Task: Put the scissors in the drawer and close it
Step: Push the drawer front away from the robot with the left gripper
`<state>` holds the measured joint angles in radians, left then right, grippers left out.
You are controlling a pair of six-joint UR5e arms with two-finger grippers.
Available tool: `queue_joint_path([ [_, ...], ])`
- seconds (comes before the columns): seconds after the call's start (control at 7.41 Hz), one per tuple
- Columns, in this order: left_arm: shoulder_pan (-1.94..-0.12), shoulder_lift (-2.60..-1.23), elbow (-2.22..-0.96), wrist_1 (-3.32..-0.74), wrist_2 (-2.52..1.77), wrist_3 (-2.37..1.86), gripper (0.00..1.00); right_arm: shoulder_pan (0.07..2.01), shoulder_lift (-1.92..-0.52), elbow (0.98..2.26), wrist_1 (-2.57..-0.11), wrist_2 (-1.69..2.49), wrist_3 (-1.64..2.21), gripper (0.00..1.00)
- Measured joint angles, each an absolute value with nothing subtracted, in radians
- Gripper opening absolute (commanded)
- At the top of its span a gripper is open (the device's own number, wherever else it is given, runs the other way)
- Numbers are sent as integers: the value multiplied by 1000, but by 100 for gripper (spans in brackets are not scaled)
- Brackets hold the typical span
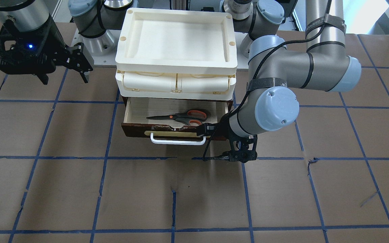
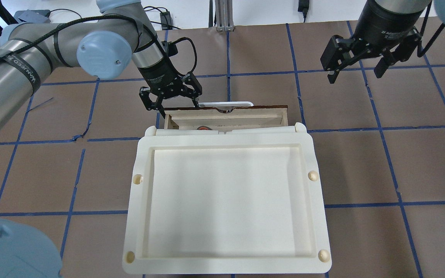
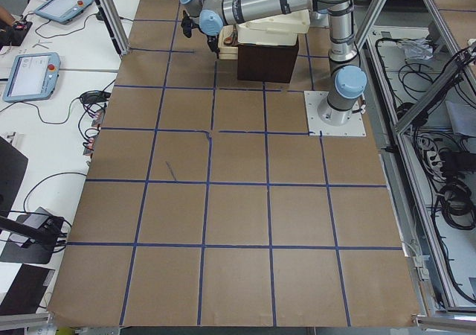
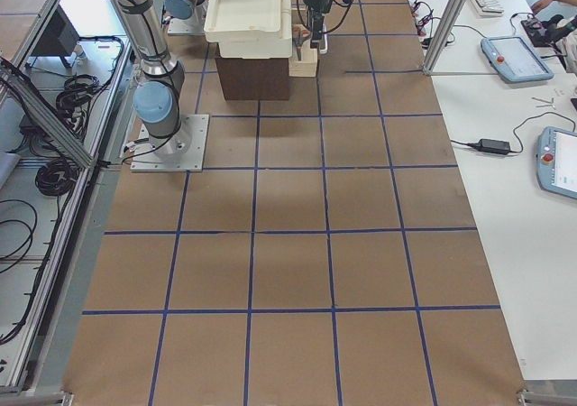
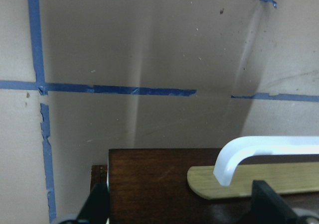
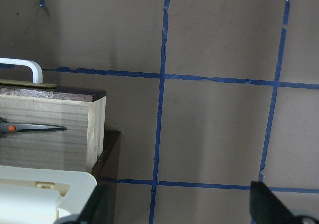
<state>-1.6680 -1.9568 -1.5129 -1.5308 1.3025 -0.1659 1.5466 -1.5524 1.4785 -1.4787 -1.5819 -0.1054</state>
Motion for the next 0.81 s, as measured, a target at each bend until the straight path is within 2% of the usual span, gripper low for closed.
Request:
queue_joint_path([
  [0.81, -1671, -1906, -1572, -1555, 1310, -160, 100, 1547, -1552, 1479, -1478, -1582, -106, 100],
])
